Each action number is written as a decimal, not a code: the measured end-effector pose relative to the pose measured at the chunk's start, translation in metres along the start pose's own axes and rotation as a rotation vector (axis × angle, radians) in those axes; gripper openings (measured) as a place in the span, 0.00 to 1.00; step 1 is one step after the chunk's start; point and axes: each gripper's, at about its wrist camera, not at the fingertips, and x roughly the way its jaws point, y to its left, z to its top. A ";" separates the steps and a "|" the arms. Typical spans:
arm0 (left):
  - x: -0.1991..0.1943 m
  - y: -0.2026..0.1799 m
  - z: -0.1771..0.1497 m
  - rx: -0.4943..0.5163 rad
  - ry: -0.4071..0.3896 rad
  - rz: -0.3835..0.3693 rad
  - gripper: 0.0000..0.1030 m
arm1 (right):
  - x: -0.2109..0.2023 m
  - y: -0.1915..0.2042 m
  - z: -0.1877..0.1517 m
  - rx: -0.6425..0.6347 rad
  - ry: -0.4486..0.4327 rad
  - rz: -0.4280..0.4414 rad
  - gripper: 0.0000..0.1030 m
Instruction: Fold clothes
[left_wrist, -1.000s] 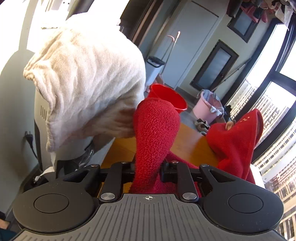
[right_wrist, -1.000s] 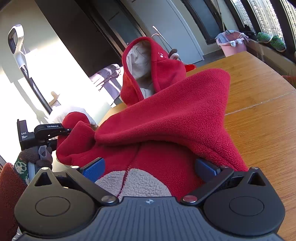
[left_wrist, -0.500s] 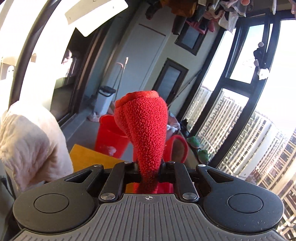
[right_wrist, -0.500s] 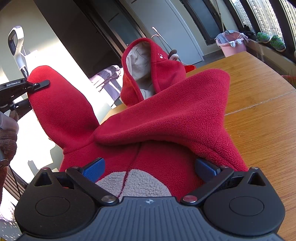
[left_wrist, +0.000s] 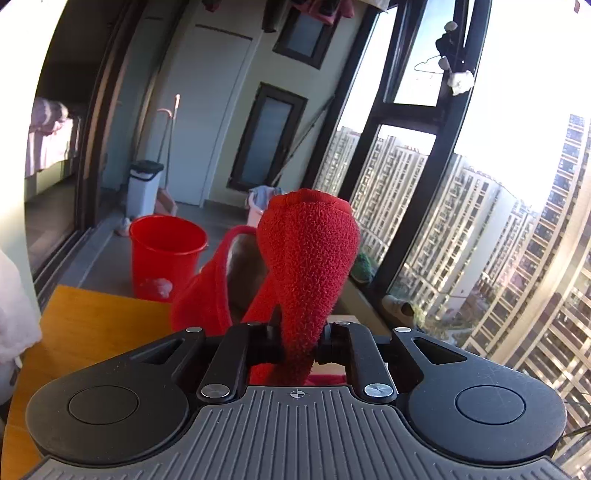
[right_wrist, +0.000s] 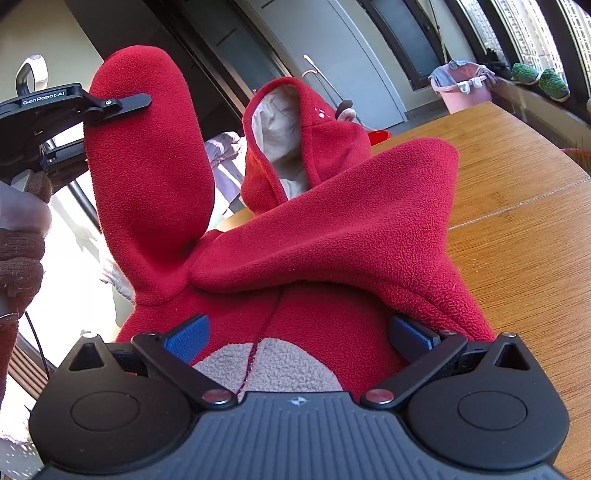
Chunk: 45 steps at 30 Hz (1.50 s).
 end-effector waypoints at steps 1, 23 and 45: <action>0.004 -0.002 -0.002 -0.003 0.009 -0.006 0.15 | 0.000 0.000 0.000 0.000 0.000 0.000 1.00; 0.017 0.005 -0.043 -0.067 0.067 -0.095 0.73 | -0.003 0.000 0.000 -0.002 0.004 -0.002 1.00; -0.010 0.034 -0.145 0.046 -0.025 0.137 1.00 | 0.014 0.031 -0.004 -0.208 0.100 -0.163 1.00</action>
